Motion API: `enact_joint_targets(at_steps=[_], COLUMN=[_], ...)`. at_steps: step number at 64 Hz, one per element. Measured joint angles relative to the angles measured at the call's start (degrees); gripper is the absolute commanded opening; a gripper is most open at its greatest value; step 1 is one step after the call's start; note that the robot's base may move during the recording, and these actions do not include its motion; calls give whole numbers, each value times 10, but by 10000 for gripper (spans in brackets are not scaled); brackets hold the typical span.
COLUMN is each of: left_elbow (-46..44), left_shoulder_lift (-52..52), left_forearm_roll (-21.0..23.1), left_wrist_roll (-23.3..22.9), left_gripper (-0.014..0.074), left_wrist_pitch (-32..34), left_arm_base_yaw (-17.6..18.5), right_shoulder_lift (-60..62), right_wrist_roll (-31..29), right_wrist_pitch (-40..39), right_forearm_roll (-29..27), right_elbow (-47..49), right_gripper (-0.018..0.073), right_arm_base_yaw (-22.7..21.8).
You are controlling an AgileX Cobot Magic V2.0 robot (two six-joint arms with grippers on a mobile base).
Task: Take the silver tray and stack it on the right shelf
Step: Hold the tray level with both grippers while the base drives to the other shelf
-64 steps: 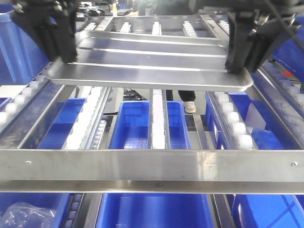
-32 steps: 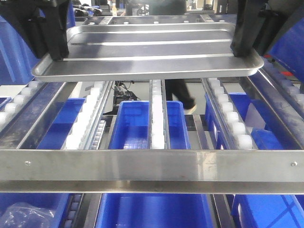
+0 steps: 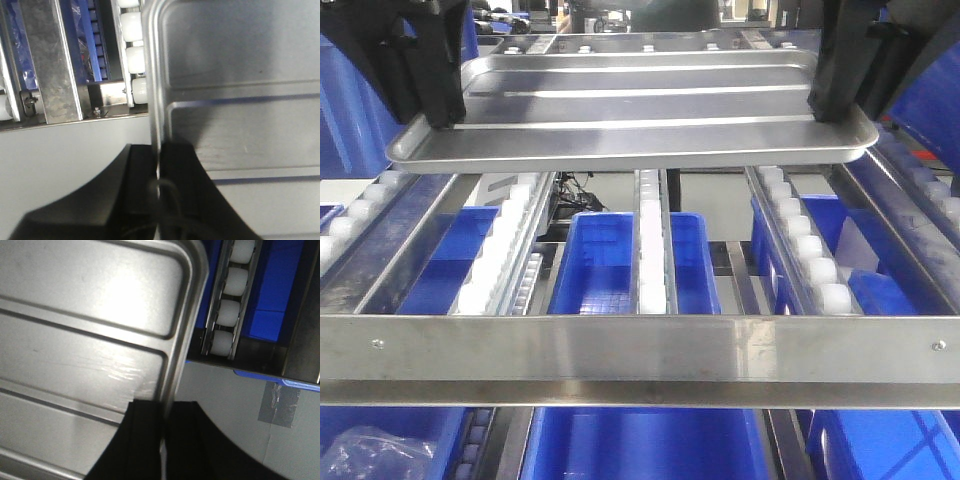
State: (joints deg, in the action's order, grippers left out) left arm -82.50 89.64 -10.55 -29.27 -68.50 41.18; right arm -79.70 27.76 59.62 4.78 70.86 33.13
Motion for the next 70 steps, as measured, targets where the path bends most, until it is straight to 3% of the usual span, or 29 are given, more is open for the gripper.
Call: enact_joint_targets(at_steps=[70], left_elbow=[0], left_shoulder_lift=[-1], left_forearm_roll=[0], left_wrist_roll=[0], left_gripper=[-93], left_wrist_pitch=[-3], left_arm_base_yaw=[0], right_shoulder_lift=[0], right_wrist_roll=[0], right_wrist_pitch=[1], right_forearm_roll=[0], right_elbow=[0], right_gripper=[56], right_arm_base_yaw=[2])
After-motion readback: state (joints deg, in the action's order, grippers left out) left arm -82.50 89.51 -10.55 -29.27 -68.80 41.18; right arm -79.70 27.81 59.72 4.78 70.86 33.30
